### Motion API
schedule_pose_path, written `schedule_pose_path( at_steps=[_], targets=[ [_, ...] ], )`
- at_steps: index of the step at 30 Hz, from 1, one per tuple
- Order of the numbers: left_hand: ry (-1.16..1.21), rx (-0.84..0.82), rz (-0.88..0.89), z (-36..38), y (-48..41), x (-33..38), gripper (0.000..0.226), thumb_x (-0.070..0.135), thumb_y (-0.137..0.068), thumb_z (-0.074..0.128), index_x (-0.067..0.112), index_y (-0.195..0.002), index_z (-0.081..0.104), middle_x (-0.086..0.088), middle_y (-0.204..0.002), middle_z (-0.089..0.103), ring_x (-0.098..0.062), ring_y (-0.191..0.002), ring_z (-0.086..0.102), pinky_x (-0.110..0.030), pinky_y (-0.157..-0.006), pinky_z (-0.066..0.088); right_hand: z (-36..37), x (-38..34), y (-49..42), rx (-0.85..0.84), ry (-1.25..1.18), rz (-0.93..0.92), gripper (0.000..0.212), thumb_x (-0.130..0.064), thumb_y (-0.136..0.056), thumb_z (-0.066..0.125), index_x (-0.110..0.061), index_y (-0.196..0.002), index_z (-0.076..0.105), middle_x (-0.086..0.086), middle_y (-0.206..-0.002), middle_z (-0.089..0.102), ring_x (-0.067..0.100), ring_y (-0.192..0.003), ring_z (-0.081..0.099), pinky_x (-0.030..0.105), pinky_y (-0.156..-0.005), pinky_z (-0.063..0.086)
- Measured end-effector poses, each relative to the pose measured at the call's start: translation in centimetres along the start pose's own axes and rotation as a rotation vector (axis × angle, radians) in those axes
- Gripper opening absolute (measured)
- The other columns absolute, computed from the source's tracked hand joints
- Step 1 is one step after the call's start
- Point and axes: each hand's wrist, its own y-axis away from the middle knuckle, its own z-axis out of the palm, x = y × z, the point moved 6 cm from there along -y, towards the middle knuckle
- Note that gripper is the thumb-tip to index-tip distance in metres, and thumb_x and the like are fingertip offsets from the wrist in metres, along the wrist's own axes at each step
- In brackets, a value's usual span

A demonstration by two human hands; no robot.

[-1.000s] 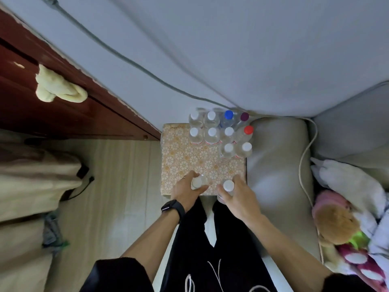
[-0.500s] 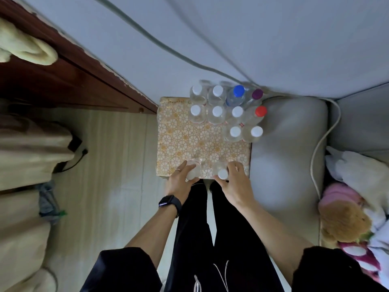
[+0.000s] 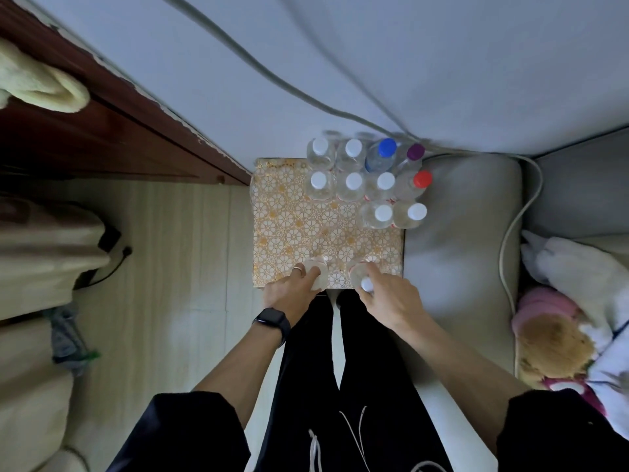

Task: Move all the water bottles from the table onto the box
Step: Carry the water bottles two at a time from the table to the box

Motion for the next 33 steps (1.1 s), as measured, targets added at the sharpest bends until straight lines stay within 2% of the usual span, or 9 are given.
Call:
schedule_pose_path(
  at_steps=[4,8,10,14,19,21,27,31,33],
  targets=[
    [-0.046,0.044,0.070,-1.0,-0.8,0.1,0.042,0.048,-0.099,0.047,0.023,-0.132,0.046,-0.002,-0.124,0.054,-0.029,-0.083,0.067,-0.036,-0.064,0.052,-1.4,-0.7,-0.9,0.090,-0.077,-0.008,0.038,-0.040,-0.100,0.047,-0.015,-0.128,0.044,0.008,-0.087,0.071,0.034,-0.079,0.068,0.033,-0.059,0.038],
    [0.008,0.188,0.166,-2.7,-1.6,0.2,0.036,0.039,-0.082,0.076,0.017,-0.108,0.064,-0.006,-0.097,0.065,-0.029,-0.049,0.061,-0.030,-0.040,0.044,-2.5,-1.3,-1.7,0.139,-0.141,-0.008,0.038,-0.043,-0.099,0.051,-0.016,-0.124,0.044,0.009,-0.089,0.072,0.035,-0.085,0.068,0.036,-0.061,0.038],
    [0.008,0.231,0.188,-3.5,-2.3,0.2,0.035,0.035,-0.077,0.082,0.015,-0.101,0.066,-0.006,-0.089,0.065,-0.028,-0.041,0.057,-0.025,-0.038,0.035,-3.1,-1.6,-2.3,0.165,-0.152,-0.004,0.039,-0.042,-0.098,0.052,-0.015,-0.125,0.045,0.009,-0.092,0.072,0.036,-0.088,0.068,0.037,-0.063,0.038],
    [0.029,0.277,0.177,-5.3,-4.8,-0.1,0.035,0.038,-0.088,0.070,0.015,-0.113,0.059,-0.008,-0.103,0.063,-0.033,-0.053,0.061,-0.031,-0.045,0.040,-4.9,-2.4,-3.9,0.254,-0.180,0.021,0.039,-0.041,-0.098,0.055,-0.011,-0.122,0.048,0.012,-0.089,0.073,0.036,-0.084,0.069,0.038,-0.062,0.045],
    [0.061,0.377,0.183,-7.3,-7.3,-0.3,0.042,0.039,-0.087,0.071,0.025,-0.105,0.036,-0.005,-0.095,0.063,-0.031,-0.047,0.059,-0.034,-0.042,0.048,-6.1,-3.4,-6.0,0.299,-0.276,0.031,0.038,-0.039,-0.097,0.059,-0.011,-0.120,0.045,0.012,-0.089,0.072,0.036,-0.084,0.070,0.041,-0.063,0.053],
    [0.068,0.405,0.173,-7.8,-7.9,-0.6,0.041,0.041,-0.087,0.070,0.025,-0.105,0.036,-0.003,-0.094,0.063,-0.030,-0.046,0.058,-0.034,-0.041,0.049,-6.4,-3.5,-6.6,0.311,-0.301,0.038,0.038,-0.038,-0.097,0.060,-0.010,-0.119,0.046,0.011,-0.090,0.071,0.035,-0.083,0.071,0.041,-0.063,0.053],
    [0.027,0.424,0.180,-7.2,-8.4,-0.6,0.039,0.042,-0.084,0.071,0.020,-0.106,0.046,-0.001,-0.087,0.061,-0.028,-0.039,0.052,-0.026,-0.036,0.038,-5.2,-3.8,-7.9,0.280,-0.287,0.054,0.039,-0.040,-0.098,0.058,-0.012,-0.120,0.044,0.008,-0.092,0.072,0.032,-0.084,0.071,0.037,-0.059,0.049],
    [0.202,0.262,0.112,-7.0,-8.8,-0.2,0.036,0.040,-0.097,0.057,0.016,-0.123,0.054,-0.004,-0.113,0.056,-0.035,-0.066,0.062,-0.042,-0.057,0.053,-5.1,-3.4,-8.0,0.289,-0.277,0.088,0.041,-0.039,-0.098,0.057,-0.010,-0.125,0.044,0.010,-0.090,0.070,0.034,-0.083,0.069,0.038,-0.060,0.046],
    [0.261,0.251,0.102,-7.0,-8.9,-0.2,0.036,0.041,-0.098,0.056,0.017,-0.125,0.054,-0.004,-0.117,0.054,-0.036,-0.070,0.062,-0.045,-0.064,0.055,-5.1,-3.4,-8.1,0.288,-0.268,0.088,0.041,-0.039,-0.099,0.056,-0.010,-0.124,0.043,0.010,-0.090,0.070,0.034,-0.084,0.069,0.037,-0.060,0.045]
  ],
)
